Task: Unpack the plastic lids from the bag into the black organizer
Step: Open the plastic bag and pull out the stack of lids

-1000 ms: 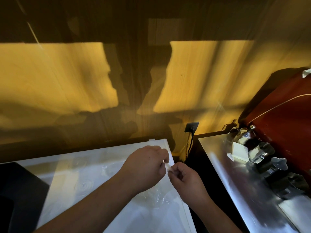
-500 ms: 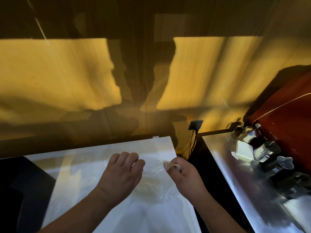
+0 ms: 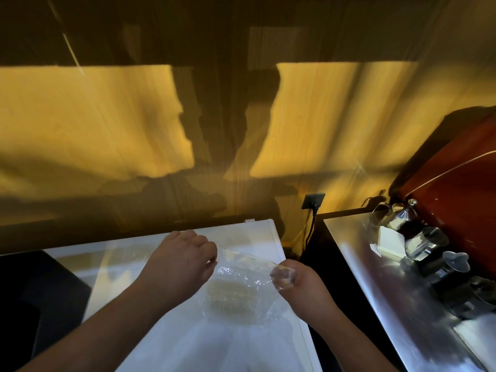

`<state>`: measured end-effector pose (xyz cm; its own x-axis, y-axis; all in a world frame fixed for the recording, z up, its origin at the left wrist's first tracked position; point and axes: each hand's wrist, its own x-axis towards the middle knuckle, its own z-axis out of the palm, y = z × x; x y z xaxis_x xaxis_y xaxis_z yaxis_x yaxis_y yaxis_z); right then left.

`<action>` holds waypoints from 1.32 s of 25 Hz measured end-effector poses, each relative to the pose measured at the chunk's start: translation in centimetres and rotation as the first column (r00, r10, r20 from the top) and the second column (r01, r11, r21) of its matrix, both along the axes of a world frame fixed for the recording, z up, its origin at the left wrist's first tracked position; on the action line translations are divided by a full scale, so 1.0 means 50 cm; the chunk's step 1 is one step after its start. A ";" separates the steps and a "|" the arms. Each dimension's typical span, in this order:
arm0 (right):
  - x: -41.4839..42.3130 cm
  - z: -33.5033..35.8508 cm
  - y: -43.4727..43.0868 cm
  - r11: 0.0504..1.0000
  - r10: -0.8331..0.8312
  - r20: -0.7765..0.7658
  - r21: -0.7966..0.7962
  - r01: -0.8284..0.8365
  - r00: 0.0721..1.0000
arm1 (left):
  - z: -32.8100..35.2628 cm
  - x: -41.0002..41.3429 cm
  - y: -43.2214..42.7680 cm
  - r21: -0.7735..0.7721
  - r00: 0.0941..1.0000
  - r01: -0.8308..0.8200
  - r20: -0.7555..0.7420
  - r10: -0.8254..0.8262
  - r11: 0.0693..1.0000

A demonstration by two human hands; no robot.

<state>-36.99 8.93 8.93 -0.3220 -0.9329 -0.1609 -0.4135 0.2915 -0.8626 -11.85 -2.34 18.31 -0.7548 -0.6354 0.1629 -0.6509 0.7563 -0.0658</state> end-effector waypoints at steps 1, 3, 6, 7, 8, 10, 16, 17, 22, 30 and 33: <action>-0.001 0.001 -0.003 1.000 -0.005 0.013 0.006 0.005 1.000 | 0.014 0.000 -0.008 0.039 1.000 0.007 -0.010 -0.007 0.999; -0.003 -0.004 -0.006 1.000 -0.017 -0.008 0.012 0.017 1.000 | 0.042 0.000 -0.018 0.133 0.997 -0.011 -0.071 0.020 0.991; -0.007 -0.002 -0.009 1.000 -0.026 -0.055 0.000 0.026 0.998 | 0.055 0.015 -0.019 0.131 0.969 -0.070 -0.226 0.099 0.989; -0.008 0.000 -0.011 1.000 -0.031 -0.041 0.004 0.031 0.999 | 0.053 0.027 -0.018 0.141 0.967 -0.104 -0.216 0.133 0.985; -0.008 0.002 -0.014 0.999 -0.038 -0.034 0.009 0.038 0.999 | 0.047 0.039 -0.018 0.159 0.971 -0.131 -0.177 0.158 0.979; -0.005 0.004 -0.015 0.998 -0.055 -0.060 0.011 0.056 0.997 | 0.040 0.056 -0.020 0.216 0.974 -0.174 -0.108 0.201 0.961; -0.009 0.027 -0.062 0.997 -0.070 -0.071 0.012 0.071 0.995 | 0.065 0.069 -0.028 0.614 0.881 -0.208 -0.221 0.419 0.762; -0.009 0.034 -0.077 0.996 -0.093 -0.067 0.010 0.093 0.993 | 0.069 0.072 -0.027 0.663 0.885 -0.201 -0.194 0.424 0.721; 0.027 0.036 -0.097 0.984 -0.179 -0.111 -0.023 0.177 0.978 | 0.060 0.070 -0.018 0.655 0.926 -0.258 -0.042 0.375 0.711; 0.053 0.053 -0.012 0.950 -0.308 -0.051 -0.060 0.305 0.950 | 0.073 0.019 -0.029 0.774 0.846 -0.180 -0.193 0.497 0.607; 0.090 0.059 -0.029 0.987 -0.111 -0.007 0.117 0.111 0.994 | 0.083 -0.027 -0.042 0.908 0.810 -0.116 -0.148 0.568 0.403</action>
<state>-32.51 7.48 11.90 -0.4230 -0.8659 -0.2670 -0.3729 0.4349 -0.8196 -13.19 -4.44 22.43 -0.4439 -0.8012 -0.4012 -0.6528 -0.0176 0.7573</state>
